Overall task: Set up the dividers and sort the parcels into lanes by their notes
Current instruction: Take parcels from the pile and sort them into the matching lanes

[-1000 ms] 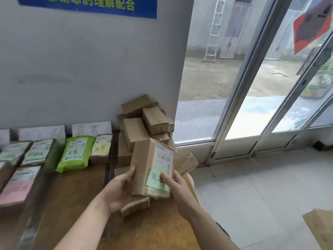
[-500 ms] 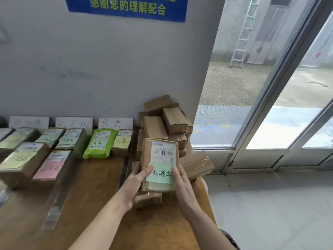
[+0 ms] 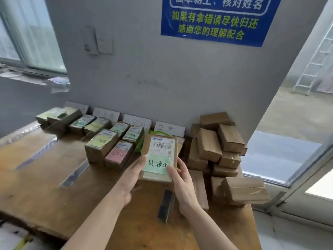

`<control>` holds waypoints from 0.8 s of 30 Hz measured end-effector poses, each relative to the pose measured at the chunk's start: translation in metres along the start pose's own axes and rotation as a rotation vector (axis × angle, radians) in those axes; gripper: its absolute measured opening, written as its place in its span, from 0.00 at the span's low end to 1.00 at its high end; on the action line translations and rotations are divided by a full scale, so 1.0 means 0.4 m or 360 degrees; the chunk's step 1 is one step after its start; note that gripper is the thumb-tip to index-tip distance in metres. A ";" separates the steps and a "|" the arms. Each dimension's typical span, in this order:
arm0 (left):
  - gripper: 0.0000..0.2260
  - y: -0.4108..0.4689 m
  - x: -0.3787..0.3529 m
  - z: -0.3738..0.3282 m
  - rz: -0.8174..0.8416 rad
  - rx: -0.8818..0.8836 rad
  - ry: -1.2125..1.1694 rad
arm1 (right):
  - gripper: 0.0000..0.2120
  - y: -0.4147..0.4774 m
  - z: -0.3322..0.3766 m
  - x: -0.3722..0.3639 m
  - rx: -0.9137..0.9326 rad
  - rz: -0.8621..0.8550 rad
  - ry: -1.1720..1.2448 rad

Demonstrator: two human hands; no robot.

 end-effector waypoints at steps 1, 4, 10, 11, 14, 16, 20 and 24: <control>0.26 -0.006 0.040 -0.007 -0.0015 0.0008 -0.0022 | 0.27 0.009 -0.001 -0.040 0.0011 0.0005 -0.0013; 0.17 -0.026 0.166 -0.029 -0.0078 -0.0005 -0.0036 | 0.27 0.025 -0.001 -0.170 0.0014 0.0004 -0.0054; 0.16 -0.057 0.479 -0.080 -0.0325 -0.0051 0.0089 | 0.27 0.050 -0.021 -0.466 -0.0006 0.0022 -0.0086; 0.15 -0.060 0.529 -0.093 -0.0355 -0.0062 0.0097 | 0.27 0.054 -0.025 -0.518 -0.0020 0.0025 -0.0089; 0.13 -0.066 0.663 -0.137 -0.0368 -0.0122 0.0104 | 0.28 0.069 -0.028 -0.670 -0.0047 0.0054 -0.0085; 0.14 -0.069 0.751 -0.164 -0.0409 -0.0155 0.0129 | 0.27 0.079 -0.024 -0.763 -0.0032 0.0079 -0.0094; 0.09 -0.066 0.900 -0.210 -0.0457 -0.0205 0.0153 | 0.27 0.103 -0.032 -0.921 -0.0044 0.0123 -0.0142; 0.07 -0.052 1.024 -0.232 -0.0531 -0.0190 0.0097 | 0.26 0.135 -0.042 -1.047 -0.0048 0.0158 -0.0167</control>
Point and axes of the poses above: each hand's wrist, its own y-axis towards the middle knuckle, its own x-axis out of the back of the hand, z = x × y, the point moved 7 cm from there along y, towards the middle knuckle
